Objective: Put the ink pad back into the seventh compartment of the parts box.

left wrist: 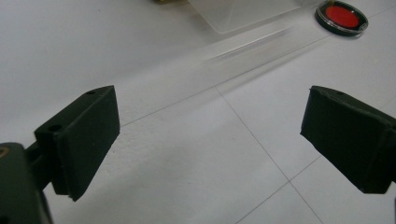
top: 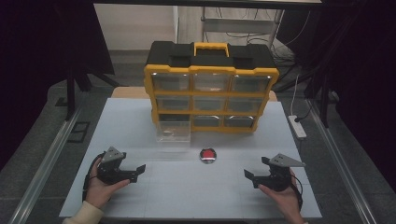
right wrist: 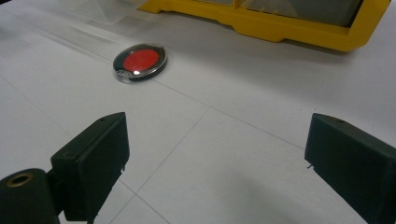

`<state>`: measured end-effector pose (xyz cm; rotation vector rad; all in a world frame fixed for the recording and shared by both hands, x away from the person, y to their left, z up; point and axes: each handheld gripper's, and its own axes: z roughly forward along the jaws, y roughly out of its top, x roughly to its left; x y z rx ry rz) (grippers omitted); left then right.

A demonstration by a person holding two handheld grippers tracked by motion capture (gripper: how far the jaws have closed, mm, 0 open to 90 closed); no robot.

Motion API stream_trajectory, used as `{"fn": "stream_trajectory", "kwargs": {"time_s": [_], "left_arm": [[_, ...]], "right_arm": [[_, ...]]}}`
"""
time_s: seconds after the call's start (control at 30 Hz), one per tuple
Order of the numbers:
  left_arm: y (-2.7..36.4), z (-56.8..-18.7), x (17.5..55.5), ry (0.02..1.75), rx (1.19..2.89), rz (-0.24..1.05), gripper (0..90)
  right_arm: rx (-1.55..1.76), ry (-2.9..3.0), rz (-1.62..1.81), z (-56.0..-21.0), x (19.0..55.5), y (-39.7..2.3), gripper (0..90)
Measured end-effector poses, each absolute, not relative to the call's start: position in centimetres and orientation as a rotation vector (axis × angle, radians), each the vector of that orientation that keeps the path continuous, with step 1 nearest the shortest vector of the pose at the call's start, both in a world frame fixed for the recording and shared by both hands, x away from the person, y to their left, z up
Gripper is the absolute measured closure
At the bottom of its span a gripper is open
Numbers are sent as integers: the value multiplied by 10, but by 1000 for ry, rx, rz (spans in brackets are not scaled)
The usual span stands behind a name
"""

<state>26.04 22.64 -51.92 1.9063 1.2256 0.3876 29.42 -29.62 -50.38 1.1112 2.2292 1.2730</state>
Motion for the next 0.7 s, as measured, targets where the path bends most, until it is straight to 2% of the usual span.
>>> {"fn": "stream_trajectory", "kwargs": {"time_s": [0.7], "left_arm": [[226, -519, 262, 1205, 1920, 376, 61]], "right_arm": [[1123, 2215, 1276, -502, 293, -296, 82]]}}
